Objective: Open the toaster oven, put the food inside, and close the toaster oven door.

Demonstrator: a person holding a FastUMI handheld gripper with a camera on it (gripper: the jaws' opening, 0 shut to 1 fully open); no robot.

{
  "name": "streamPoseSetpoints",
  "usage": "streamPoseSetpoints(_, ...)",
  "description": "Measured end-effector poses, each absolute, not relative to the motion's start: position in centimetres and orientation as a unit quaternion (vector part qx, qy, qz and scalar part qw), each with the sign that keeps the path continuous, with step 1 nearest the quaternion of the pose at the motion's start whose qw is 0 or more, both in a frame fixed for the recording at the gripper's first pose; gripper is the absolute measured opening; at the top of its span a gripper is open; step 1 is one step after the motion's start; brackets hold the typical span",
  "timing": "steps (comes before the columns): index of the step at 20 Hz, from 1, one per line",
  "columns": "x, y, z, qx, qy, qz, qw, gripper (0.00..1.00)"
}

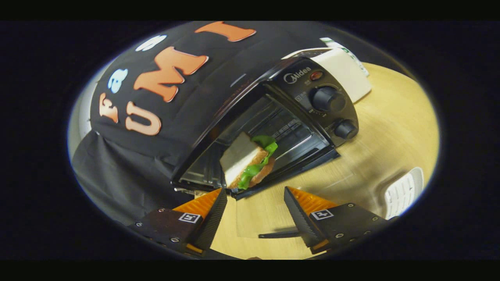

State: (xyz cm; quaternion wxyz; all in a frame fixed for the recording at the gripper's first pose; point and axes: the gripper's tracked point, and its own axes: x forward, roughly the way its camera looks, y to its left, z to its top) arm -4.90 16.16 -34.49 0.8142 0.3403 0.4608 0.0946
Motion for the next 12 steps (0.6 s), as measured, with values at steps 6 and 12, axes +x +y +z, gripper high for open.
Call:
streamPoseSetpoints(6, -11.0, 17.3, -35.3, 0.216, 0.482, 0.168, 0.832, 0.97)
streamPoseSetpoints(12, -14.5, 15.4, -35.8, 0.091, 0.477, 0.173, 0.857, 0.99)
